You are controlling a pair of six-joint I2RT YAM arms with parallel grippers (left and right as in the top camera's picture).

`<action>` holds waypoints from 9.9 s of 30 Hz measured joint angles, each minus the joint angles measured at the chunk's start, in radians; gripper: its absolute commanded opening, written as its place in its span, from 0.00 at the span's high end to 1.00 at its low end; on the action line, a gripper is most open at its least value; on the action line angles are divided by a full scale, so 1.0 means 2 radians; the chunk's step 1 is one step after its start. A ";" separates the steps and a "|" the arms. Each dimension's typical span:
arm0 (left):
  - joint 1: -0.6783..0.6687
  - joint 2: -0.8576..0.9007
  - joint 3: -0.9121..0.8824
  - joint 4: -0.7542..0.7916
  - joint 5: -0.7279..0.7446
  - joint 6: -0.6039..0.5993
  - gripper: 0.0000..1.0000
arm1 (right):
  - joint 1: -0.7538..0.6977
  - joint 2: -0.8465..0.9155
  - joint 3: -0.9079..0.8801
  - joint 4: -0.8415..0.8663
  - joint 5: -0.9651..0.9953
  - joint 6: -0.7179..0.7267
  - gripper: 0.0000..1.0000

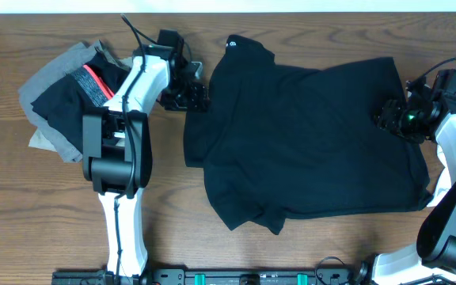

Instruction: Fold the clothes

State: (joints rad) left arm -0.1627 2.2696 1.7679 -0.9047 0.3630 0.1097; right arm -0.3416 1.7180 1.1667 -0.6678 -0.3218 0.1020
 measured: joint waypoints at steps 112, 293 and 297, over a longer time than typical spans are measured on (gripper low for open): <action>-0.039 -0.046 -0.085 0.002 -0.039 -0.056 0.92 | -0.007 0.130 0.006 0.108 -0.017 -0.052 0.99; -0.012 -0.246 0.185 -0.291 -0.134 -0.119 0.25 | 0.039 -0.172 -0.009 0.082 -0.096 0.060 0.49; -0.014 -0.246 0.155 -0.344 -0.138 -0.157 0.31 | 0.039 -0.200 -0.009 0.048 -0.087 0.057 0.48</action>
State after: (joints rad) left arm -0.1913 1.7782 2.0781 -1.5917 0.0864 -0.2039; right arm -0.2634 1.3182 1.1492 -0.5724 -0.4965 0.2165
